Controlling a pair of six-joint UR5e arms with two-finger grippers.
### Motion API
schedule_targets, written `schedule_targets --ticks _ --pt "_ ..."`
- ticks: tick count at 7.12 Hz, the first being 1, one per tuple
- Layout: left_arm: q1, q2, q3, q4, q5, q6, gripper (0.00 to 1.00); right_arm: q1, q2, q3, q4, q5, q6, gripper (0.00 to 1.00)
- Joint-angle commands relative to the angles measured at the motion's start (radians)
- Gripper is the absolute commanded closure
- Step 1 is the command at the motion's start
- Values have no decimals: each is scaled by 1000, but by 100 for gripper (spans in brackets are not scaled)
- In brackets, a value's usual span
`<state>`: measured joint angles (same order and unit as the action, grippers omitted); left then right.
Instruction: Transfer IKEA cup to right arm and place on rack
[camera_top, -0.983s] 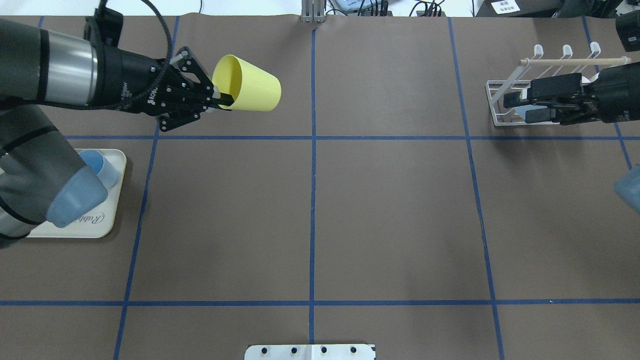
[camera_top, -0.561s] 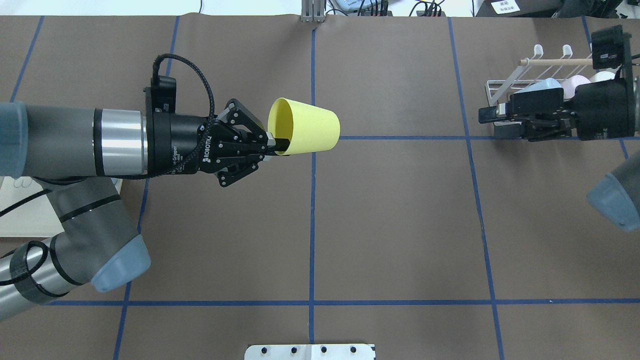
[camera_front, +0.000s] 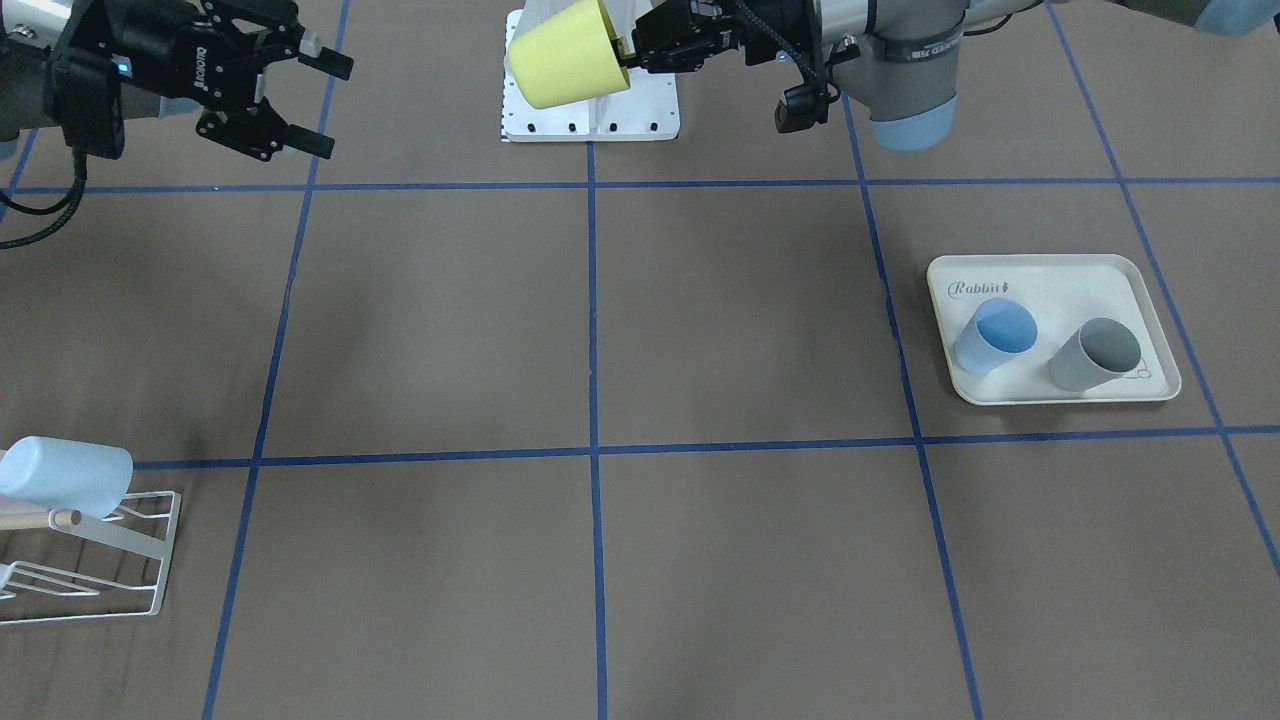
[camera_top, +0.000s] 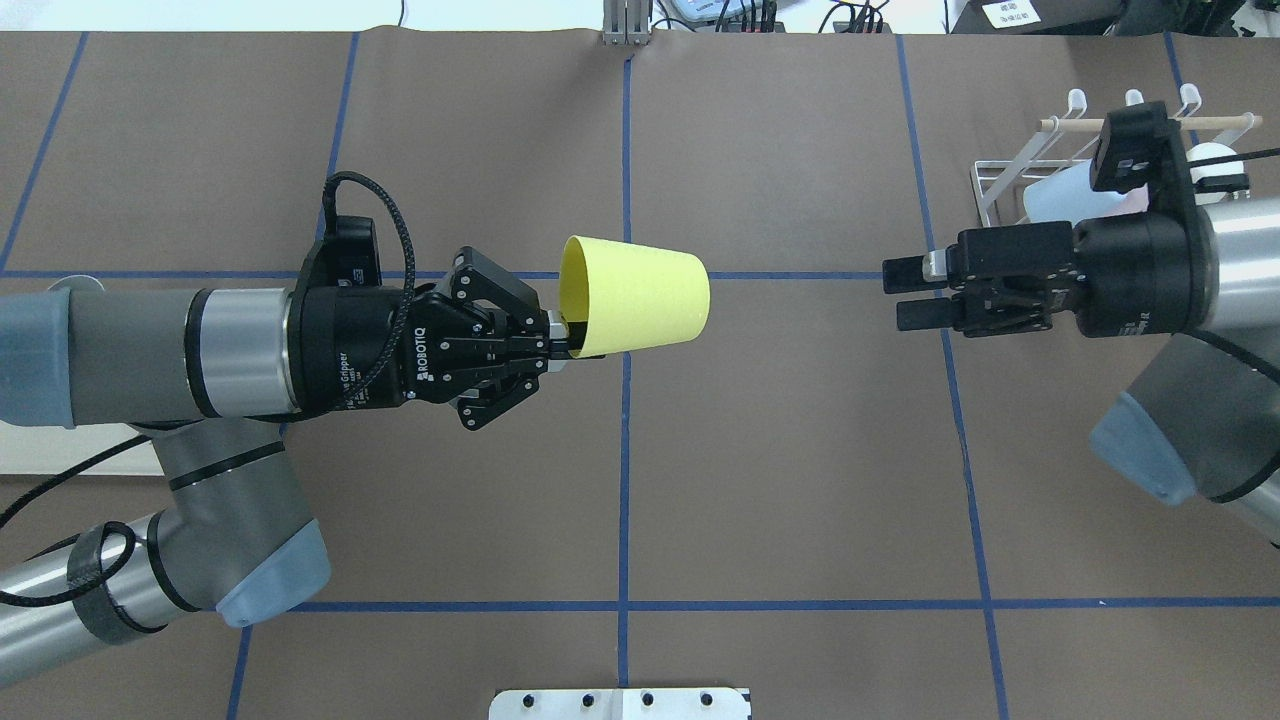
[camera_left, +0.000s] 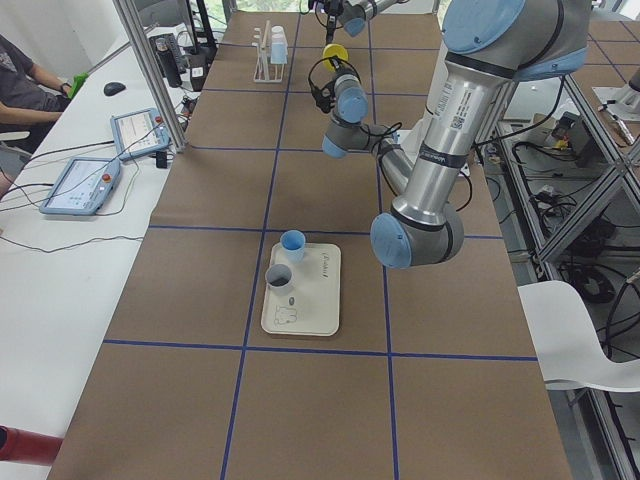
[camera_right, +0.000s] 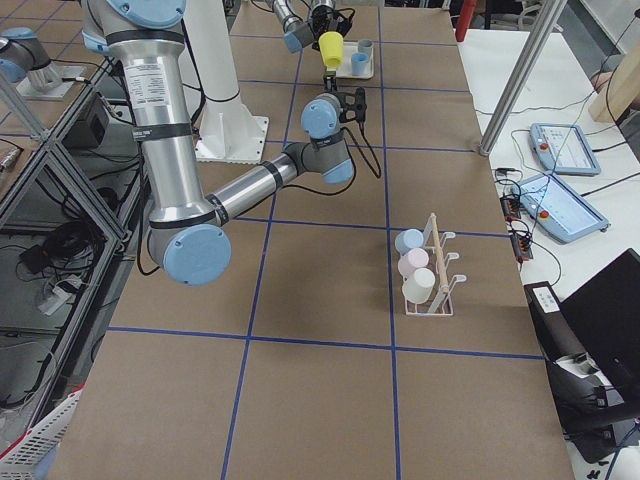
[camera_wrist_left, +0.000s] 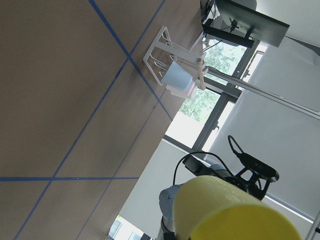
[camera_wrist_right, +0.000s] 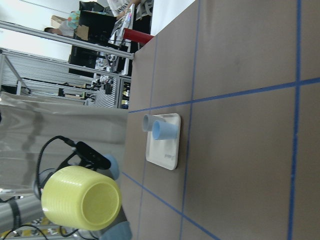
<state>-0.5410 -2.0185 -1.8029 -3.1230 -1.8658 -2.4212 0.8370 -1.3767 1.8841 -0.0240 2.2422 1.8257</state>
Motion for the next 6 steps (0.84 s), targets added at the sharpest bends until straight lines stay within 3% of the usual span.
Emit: schedule_targets --ticks 1,6 --pt "38 0 30 -113 74 -24 100 -125 68 1 71 -129 78 2" --pt "156 -17 34 -226 198 -24 100 -173 154 1 72 -236 141 2"
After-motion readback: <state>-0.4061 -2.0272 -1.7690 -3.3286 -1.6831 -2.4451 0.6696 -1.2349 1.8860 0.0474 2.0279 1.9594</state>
